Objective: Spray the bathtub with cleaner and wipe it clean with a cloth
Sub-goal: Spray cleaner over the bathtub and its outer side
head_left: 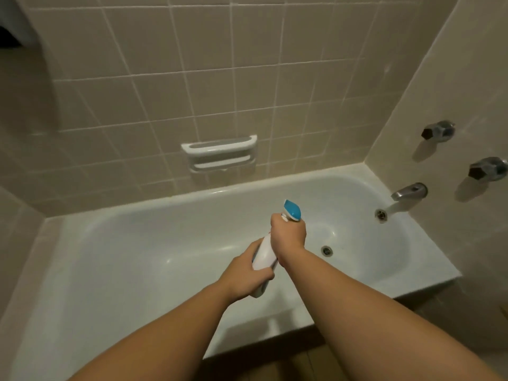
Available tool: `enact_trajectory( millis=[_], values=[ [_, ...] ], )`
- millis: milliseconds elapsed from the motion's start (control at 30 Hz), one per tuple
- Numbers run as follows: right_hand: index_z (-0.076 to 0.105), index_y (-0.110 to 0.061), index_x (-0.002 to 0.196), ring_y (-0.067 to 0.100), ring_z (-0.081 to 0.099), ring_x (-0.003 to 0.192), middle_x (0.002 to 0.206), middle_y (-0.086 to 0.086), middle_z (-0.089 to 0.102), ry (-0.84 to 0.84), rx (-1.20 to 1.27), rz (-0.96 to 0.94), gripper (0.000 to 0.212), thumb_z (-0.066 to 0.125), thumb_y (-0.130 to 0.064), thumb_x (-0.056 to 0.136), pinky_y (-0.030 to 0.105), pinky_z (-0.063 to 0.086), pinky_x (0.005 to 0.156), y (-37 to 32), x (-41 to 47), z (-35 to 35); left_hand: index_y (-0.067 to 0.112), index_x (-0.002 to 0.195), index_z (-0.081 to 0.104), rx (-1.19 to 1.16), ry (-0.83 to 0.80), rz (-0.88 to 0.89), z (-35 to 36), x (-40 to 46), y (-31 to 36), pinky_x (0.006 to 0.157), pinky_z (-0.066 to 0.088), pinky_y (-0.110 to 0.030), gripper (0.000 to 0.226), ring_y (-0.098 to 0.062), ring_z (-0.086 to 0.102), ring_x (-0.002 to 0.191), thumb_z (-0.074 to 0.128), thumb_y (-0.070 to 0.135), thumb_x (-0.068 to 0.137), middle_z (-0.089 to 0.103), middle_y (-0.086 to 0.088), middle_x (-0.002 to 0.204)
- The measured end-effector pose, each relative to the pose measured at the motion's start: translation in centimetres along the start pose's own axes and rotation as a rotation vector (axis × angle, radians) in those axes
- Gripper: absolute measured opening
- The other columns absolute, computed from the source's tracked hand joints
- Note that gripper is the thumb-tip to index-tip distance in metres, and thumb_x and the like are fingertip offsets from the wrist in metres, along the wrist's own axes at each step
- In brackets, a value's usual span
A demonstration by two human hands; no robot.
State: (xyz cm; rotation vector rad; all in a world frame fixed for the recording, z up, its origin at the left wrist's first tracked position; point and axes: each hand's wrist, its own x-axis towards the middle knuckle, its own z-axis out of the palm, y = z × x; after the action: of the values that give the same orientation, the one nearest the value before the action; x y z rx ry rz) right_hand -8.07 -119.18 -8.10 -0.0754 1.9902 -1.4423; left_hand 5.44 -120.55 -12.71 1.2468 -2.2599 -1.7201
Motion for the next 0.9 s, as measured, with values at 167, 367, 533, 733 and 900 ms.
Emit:
enact_trajectory(
  millis=[167,367,533,733,900],
  values=[
    [0.055,-0.017,0.087,0.024,0.058,0.073,0.084,0.01,0.06,-0.061,-0.049,0.006,0.007,0.062,-0.016,0.088,0.034,0.049,0.067,0.5,-3.1,5.4,0.055,0.144,0.031,-0.061,0.072,-0.046,-3.8,-3.0,-3.1,0.086,0.058,-0.028,0.077,-0.011,0.062,0.109,0.071,0.043,0.08,0.059,0.013,0.127],
    [0.056,-0.016,0.087,0.024,0.055,0.074,0.082,0.009,0.057,-0.147,-0.081,-0.001,0.008,0.063,-0.015,0.088,0.034,0.048,0.067,2.2,-7.1,12.2,0.059,0.143,0.032,-0.103,0.146,-0.109,-8.9,-6.3,-7.6,0.086,0.058,-0.029,0.076,-0.008,0.063,0.107,0.071,0.043,0.08,0.061,0.016,0.125],
    [0.056,-0.011,0.092,0.023,0.053,0.071,0.081,0.01,0.055,-0.195,-0.131,0.045,0.007,0.062,-0.015,0.088,0.033,0.045,0.064,3.9,-10.4,17.6,0.056,0.145,0.032,-0.127,0.169,-0.158,-12.8,-9.3,-11.5,0.083,0.056,-0.027,0.078,-0.008,0.063,0.104,0.069,0.039,0.078,0.061,0.014,0.122],
    [0.057,-0.009,0.1,0.021,0.053,0.071,0.082,0.009,0.054,-0.262,-0.162,0.069,0.013,0.062,-0.014,0.09,0.032,0.046,0.064,6.0,-14.7,24.6,0.057,0.145,0.032,-0.145,0.212,-0.219,-18.2,-12.7,-16.5,0.079,0.053,-0.026,0.079,-0.007,0.062,0.102,0.069,0.039,0.077,0.061,0.015,0.12],
    [0.055,-0.012,0.091,0.023,0.053,0.071,0.081,0.01,0.054,-0.308,-0.208,0.065,0.007,0.061,-0.013,0.088,0.035,0.046,0.067,7.6,-17.8,29.8,0.053,0.147,0.028,-0.129,0.251,-0.276,-21.7,-15.2,-20.0,0.079,0.05,-0.026,0.078,-0.009,0.061,0.103,0.069,0.04,0.082,0.057,0.013,0.121]
  ],
)
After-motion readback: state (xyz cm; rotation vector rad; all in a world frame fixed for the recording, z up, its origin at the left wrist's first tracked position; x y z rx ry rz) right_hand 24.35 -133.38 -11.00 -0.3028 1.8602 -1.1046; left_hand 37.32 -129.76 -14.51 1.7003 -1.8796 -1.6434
